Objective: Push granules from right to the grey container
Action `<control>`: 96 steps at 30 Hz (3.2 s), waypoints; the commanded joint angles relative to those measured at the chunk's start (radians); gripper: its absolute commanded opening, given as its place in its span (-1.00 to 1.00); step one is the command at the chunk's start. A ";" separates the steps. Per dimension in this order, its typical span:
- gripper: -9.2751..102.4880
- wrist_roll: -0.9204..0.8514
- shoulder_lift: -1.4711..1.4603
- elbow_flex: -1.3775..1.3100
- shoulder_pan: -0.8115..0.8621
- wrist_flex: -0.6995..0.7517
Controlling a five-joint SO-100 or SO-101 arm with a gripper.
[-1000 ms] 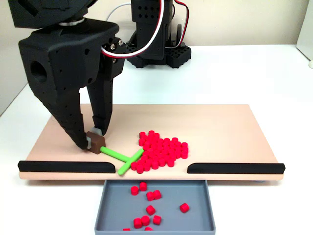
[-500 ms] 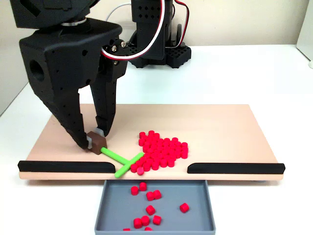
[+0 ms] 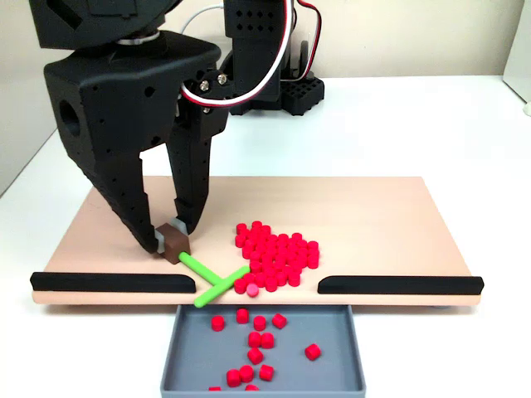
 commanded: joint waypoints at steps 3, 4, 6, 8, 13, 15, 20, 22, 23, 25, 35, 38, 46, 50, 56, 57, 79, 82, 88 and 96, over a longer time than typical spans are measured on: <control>-0.84 0.055 0.038 -0.014 -0.020 -0.003; -0.84 0.066 0.038 -0.014 -0.021 -0.003; -0.84 0.089 0.038 -0.014 -0.025 -0.003; -0.84 0.117 0.038 -0.014 -0.026 -0.003; -0.84 0.195 0.040 -0.014 -0.032 -0.003; -0.84 0.230 0.040 -0.014 -0.034 -0.003; -0.84 0.307 0.044 -0.014 -0.041 -0.003; -0.84 0.330 0.049 -0.014 -0.048 -0.003; -0.84 0.341 0.054 -0.014 -0.051 -0.003; -0.84 0.354 0.061 -0.014 -0.057 -0.003; -0.84 0.443 0.112 -0.015 -0.078 0.002; -0.84 0.515 0.146 -0.015 -0.083 0.006; -0.84 0.922 0.357 0.100 -0.143 0.009; -0.84 1.034 0.541 0.321 -0.187 0.009; -0.84 1.086 0.801 0.634 -0.221 -0.002; -0.84 1.083 0.836 0.678 -0.225 -0.003; -0.84 1.006 0.966 0.833 -0.209 -0.005; -0.84 0.996 0.933 0.827 -0.209 -0.005; -0.84 1.003 0.945 0.824 -0.198 -0.005; -0.83 1.017 0.960 0.839 -0.213 -0.003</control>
